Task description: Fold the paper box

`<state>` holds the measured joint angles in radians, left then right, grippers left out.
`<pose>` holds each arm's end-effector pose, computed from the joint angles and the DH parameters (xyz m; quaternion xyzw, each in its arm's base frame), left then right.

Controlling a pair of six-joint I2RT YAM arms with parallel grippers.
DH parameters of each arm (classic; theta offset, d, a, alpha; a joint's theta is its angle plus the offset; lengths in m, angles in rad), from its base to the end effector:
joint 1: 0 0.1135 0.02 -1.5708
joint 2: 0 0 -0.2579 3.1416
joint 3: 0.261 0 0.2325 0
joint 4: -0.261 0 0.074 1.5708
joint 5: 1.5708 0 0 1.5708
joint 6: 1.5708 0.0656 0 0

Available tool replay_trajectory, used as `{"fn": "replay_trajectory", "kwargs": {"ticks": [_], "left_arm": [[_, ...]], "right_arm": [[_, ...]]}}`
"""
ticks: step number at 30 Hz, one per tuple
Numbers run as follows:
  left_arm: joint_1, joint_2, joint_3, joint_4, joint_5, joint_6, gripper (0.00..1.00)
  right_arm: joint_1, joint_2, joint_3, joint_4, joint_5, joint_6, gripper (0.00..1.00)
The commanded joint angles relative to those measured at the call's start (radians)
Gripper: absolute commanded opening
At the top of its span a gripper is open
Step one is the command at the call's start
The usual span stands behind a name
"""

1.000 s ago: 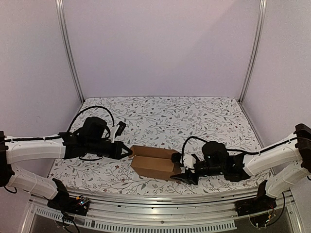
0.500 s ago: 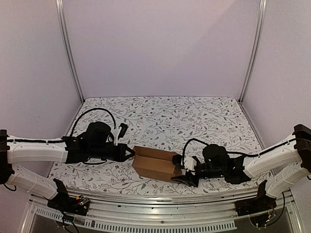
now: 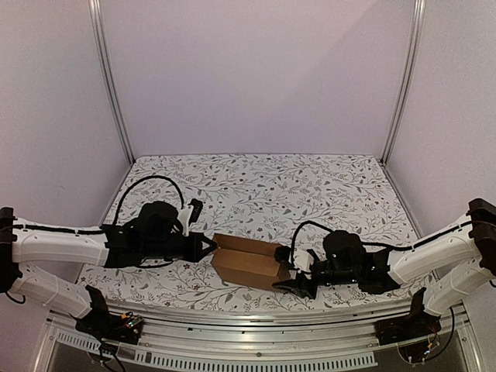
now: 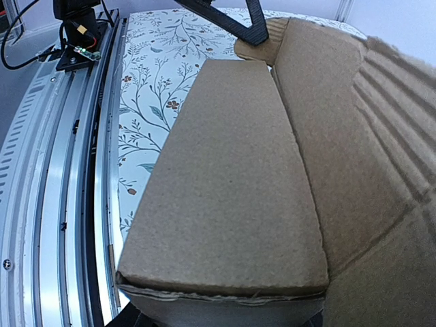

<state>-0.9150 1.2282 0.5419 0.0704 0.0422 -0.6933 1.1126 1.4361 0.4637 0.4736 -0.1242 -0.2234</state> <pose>0.1558 -0.2070 0.1799 0.1079 0.8814 -0.3439 0.3052 0.1182 0.2580 0.1507 -0.5564 0.6540 0.2674 0.4372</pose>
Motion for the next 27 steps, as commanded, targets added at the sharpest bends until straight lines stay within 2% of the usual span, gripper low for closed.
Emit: {"fn": "replay_trajectory", "kwargs": {"ticks": [1,10,27], "left_arm": [[-0.074,0.026,-0.042,-0.147,0.101,0.0,0.0],[-0.08,-0.012,-0.034,-0.223,0.055,0.021,0.0],[-0.112,-0.012,-0.066,-0.203,0.038,-0.019,0.0]], "right_arm": [[0.003,0.021,0.007,0.074,0.06,-0.003,0.17],[0.004,0.009,0.001,0.066,0.062,0.009,0.18],[0.022,0.007,0.004,0.062,0.114,0.017,0.18]]}}
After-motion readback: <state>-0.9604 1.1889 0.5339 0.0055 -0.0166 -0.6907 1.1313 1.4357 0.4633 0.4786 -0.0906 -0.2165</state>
